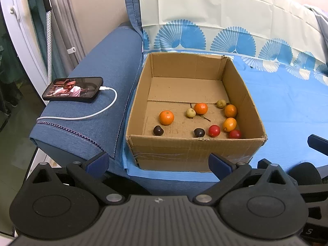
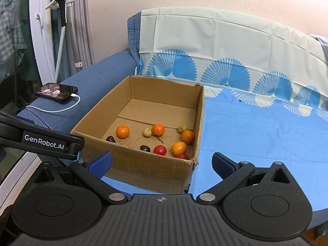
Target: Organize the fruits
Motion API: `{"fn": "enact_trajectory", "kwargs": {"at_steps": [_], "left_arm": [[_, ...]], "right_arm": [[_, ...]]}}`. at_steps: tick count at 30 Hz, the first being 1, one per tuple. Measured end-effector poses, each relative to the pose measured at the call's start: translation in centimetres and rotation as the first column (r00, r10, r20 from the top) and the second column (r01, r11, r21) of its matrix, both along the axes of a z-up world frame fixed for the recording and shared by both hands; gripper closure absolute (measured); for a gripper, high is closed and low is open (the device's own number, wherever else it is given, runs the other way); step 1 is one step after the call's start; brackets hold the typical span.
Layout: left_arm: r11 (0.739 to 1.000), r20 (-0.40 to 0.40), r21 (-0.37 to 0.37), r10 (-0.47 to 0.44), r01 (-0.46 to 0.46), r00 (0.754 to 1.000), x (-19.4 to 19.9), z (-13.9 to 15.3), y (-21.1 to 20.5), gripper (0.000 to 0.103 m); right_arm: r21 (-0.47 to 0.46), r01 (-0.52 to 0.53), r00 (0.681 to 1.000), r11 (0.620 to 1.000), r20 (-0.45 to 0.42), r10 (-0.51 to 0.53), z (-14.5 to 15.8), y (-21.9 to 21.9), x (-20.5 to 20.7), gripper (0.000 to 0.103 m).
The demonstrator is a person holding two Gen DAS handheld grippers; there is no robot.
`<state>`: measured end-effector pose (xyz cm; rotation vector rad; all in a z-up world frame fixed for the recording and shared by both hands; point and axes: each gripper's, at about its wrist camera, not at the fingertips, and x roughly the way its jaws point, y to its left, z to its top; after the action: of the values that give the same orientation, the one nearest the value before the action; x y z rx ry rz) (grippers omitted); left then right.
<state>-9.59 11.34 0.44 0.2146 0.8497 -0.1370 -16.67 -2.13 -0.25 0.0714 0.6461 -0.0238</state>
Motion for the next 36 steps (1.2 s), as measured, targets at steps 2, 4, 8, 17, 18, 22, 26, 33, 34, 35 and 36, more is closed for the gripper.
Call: {"fn": "enact_trajectory", "kwargs": {"at_steps": [2, 4, 8, 17, 18, 22, 26, 33, 34, 35, 36], "left_arm": [[1.000, -0.001, 0.001, 0.001, -0.001, 1.000, 0.06, -0.04, -0.02, 0.000], [1.000, -0.004, 0.002, 0.002, -0.002, 1.000, 0.13, -0.13, -0.01, 0.000], [1.000, -0.008, 0.004, 0.004, -0.004, 1.000, 0.25, -0.25, 0.02, 0.000], [1.000, -0.010, 0.009, 0.006, -0.006, 1.000, 0.35, -0.41, 0.01, 0.000], [1.000, -0.010, 0.009, 0.006, -0.006, 1.000, 0.33, -0.41, -0.01, 0.000], [1.000, -0.011, 0.011, 0.006, -0.006, 1.000, 0.34, -0.41, -0.03, 0.000], [1.000, -0.010, 0.011, 0.006, -0.006, 1.000, 0.30, -0.38, -0.07, 0.000], [1.000, -0.009, 0.012, 0.004, -0.004, 1.000, 0.32, -0.39, -0.08, 0.000], [1.000, -0.009, 0.012, 0.005, -0.004, 1.000, 0.31, -0.39, -0.09, 0.000], [1.000, -0.008, 0.012, 0.005, -0.005, 1.000, 0.31, -0.39, -0.09, 0.000], [1.000, -0.008, 0.012, 0.005, -0.005, 1.000, 0.31, -0.38, -0.09, 0.000]], "right_arm": [[0.000, 0.000, 1.000, 1.000, 0.000, 0.000, 0.01, 0.00, 0.00, 0.001], [0.001, 0.000, 1.000, 1.000, -0.001, 0.000, -0.02, 0.00, 0.03, 0.001], [0.001, 0.001, 1.000, 1.000, -0.002, -0.001, -0.02, -0.10, -0.04, 0.001], [0.001, -0.001, 1.000, 1.000, -0.004, 0.001, -0.14, -0.20, 0.00, 0.001], [0.001, 0.000, 1.000, 1.000, -0.004, 0.000, -0.15, -0.18, 0.01, 0.001], [0.001, 0.000, 1.000, 1.000, -0.004, 0.000, -0.14, -0.18, 0.02, 0.001], [0.000, -0.001, 1.000, 1.000, -0.004, 0.001, -0.13, -0.17, 0.03, 0.001], [0.001, 0.000, 1.000, 1.000, -0.004, 0.000, -0.14, -0.19, 0.10, 0.001], [0.001, 0.000, 1.000, 1.000, -0.004, 0.000, -0.14, -0.19, 0.10, 0.001], [0.001, 0.000, 1.000, 1.000, -0.003, 0.000, -0.13, -0.20, 0.09, 0.001], [0.001, 0.000, 1.000, 1.000, -0.003, 0.000, -0.13, -0.20, 0.09, 0.001]]}}
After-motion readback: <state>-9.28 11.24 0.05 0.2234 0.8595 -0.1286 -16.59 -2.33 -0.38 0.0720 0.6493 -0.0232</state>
